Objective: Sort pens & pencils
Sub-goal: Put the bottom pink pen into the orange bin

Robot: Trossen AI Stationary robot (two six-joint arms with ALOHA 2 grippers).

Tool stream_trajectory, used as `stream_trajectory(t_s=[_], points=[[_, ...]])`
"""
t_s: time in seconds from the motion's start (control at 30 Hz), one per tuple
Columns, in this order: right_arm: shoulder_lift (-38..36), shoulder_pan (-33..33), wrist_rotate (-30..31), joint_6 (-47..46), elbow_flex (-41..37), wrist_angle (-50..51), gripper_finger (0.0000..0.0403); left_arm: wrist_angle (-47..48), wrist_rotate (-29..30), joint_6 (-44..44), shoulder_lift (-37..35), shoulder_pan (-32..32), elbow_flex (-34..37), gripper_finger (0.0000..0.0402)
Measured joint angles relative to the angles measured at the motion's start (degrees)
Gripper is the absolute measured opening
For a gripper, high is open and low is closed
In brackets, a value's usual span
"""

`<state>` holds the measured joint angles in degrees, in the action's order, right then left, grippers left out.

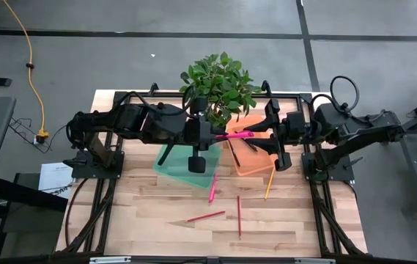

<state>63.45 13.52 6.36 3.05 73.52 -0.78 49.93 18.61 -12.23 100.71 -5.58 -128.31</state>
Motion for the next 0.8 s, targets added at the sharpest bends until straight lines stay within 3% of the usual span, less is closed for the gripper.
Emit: stream_trajectory(t_s=[0.8], points=[[2.0, 0.0, -2.4, -0.1, 0.0, -2.9, 0.0118, 2.6, 0.0, 0.7, 0.4, 0.0, 0.0, 0.0028]])
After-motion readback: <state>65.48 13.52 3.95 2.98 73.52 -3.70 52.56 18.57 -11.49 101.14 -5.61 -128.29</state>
